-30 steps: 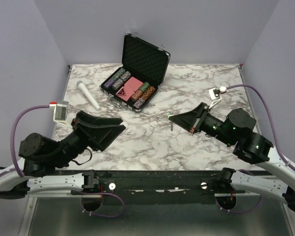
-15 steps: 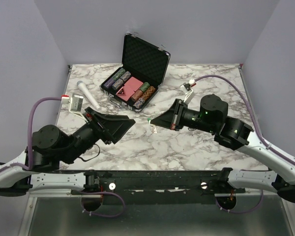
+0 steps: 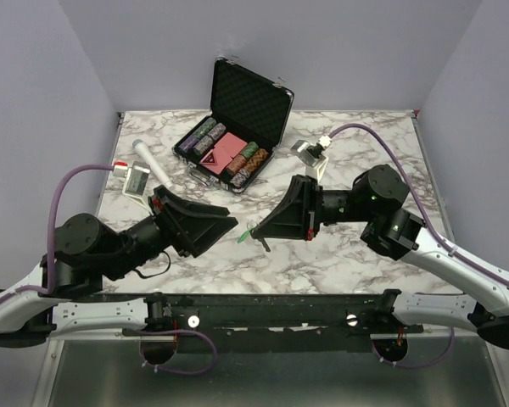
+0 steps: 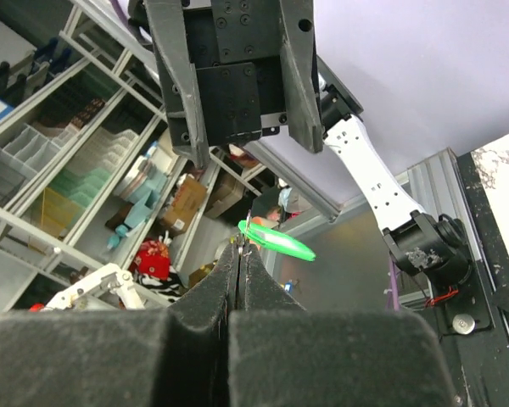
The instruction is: Remove the keys from the keyring
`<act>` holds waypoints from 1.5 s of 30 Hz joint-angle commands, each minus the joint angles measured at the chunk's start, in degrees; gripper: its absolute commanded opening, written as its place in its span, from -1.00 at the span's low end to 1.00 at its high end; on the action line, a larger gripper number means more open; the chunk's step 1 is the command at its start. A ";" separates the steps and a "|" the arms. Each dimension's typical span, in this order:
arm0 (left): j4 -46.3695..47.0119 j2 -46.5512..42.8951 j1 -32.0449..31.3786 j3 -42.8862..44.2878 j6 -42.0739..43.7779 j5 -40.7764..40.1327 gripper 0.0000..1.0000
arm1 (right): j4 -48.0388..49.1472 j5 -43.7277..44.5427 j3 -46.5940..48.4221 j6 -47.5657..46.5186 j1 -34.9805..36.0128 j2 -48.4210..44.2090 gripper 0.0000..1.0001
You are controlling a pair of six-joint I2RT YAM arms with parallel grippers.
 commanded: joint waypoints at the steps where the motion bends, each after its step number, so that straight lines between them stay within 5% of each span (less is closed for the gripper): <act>1: 6.23 0.95 1.20 -1.37 -0.06 7.76 0.22 | 4.21 -4.87 2.03 -1.25 0.02 1.98 -0.99; 8: 9.24 3.59 2.08 -1.81 -0.31 13.04 0.17 | 6.49 -4.17 1.59 -0.89 0.11 2.77 -0.99; 17: 7.83 2.09 2.08 -3.75 -2.34 10.59 0.00 | 6.94 -3.90 1.50 -1.33 0.02 2.95 -0.99; 25: 8.01 5.08 2.08 -1.64 -1.99 12.43 -0.51 | 7.02 -3.46 1.32 -1.68 0.02 3.21 -0.99; 30: 7.57 6.48 2.00 -0.23 -1.64 12.87 -1.00 | 6.15 -3.11 1.15 -1.94 0.02 2.95 -0.99; 45: -0.60 11.75 2.00 8.55 3.98 27.18 -1.00 | -2.82 -6.45 4.66 -5.37 0.02 2.86 -0.99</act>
